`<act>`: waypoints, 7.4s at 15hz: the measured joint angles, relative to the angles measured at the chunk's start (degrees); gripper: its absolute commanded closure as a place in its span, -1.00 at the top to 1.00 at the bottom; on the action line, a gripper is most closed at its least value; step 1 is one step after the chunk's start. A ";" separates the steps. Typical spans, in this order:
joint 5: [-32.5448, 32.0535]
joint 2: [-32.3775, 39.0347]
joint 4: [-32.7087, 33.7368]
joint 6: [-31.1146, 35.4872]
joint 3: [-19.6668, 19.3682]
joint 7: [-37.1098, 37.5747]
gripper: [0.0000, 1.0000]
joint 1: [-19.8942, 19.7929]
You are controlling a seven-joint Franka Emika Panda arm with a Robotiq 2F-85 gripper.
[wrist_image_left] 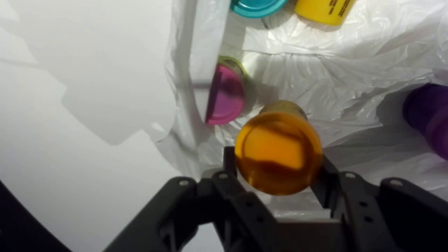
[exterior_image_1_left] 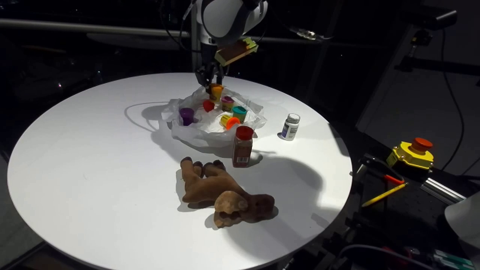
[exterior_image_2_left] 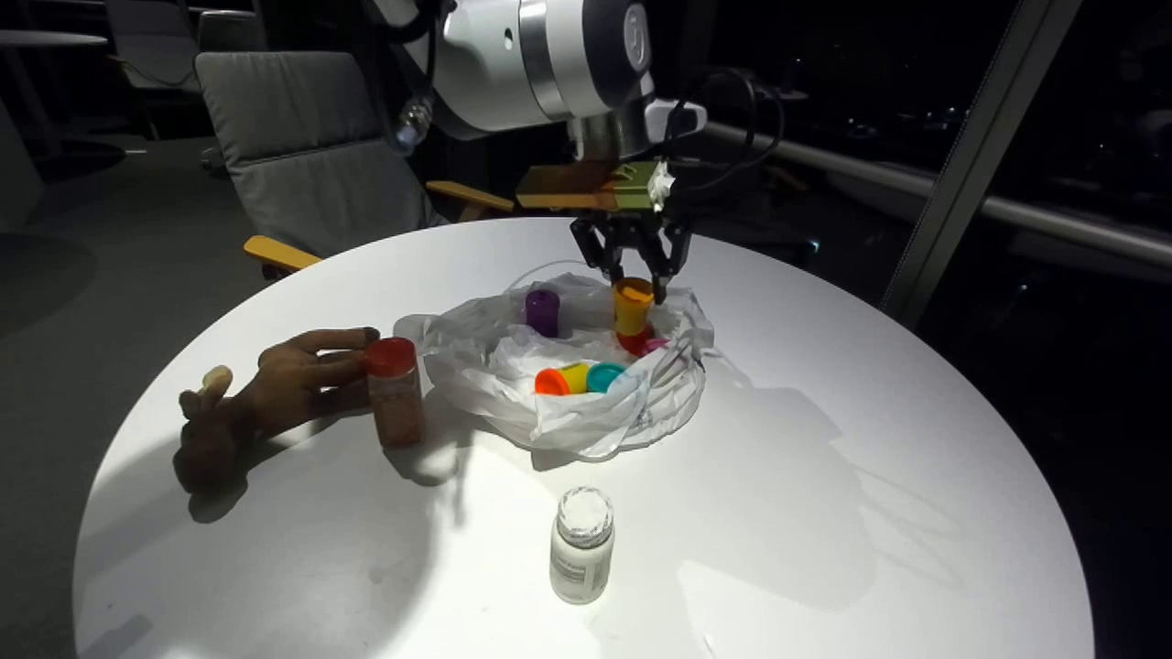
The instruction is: Pick up the objects from the plastic bag and them on the table.
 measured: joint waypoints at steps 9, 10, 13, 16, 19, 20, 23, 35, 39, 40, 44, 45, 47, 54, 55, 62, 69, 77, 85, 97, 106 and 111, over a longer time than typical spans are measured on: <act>-15.42 -20.55 -27.65 -1.87 -3.31 7.00 -0.46 5.37; -17.60 -21.99 -30.97 -1.85 -2.69 7.24 -0.46 5.89; -23.91 -25.14 -39.24 -1.71 0.08 7.48 -0.46 6.59; -28.81 -25.79 -43.74 1.16 2.12 7.01 -0.46 6.03; -28.60 -23.77 -45.06 8.54 4.26 2.94 -0.46 2.85; -28.08 -22.58 -45.15 11.03 4.97 0.83 -0.46 1.59; -25.88 -19.10 -45.29 15.24 6.68 -6.22 -0.46 -1.26; -21.42 -27.51 -47.44 17.11 8.31 -25.31 1.00 -4.97; -13.30 -30.38 -42.27 11.50 10.06 -24.89 1.00 -4.72; -11.46 -29.91 -39.65 8.89 10.50 -24.01 1.00 -4.39; -11.61 -22.35 -27.21 3.69 10.07 -15.46 1.00 -1.40; -11.66 -19.41 -24.14 3.12 9.85 -14.12 1.00 -0.62; -11.40 -13.02 -18.07 1.78 9.76 -13.46 1.00 0.45; -10.26 5.60 1.99 -1.60 10.02 -14.11 1.00 1.21; -10.01 7.05 4.30 -2.07 9.94 -14.14 1.00 1.21; -7.93 12.45 14.71 -6.95 9.83 -15.19 -0.16 1.32; -7.93 12.81 17.12 -9.33 9.47 -15.87 -0.50 1.70; -7.97 6.55 12.30 -11.12 6.63 -15.09 -0.50 1.69; -10.05 -10.73 -8.94 -10.39 6.35 -10.13 -0.50 2.99; -16.80 -38.38 -47.40 -4.33 7.88 2.88 -0.50 3.53; -12.18 -45.66 -66.39 7.68 15.05 -8.75 -0.50 2.86; -17.79 -37.27 -60.55 9.91 16.32 -0.40 -0.50 2.87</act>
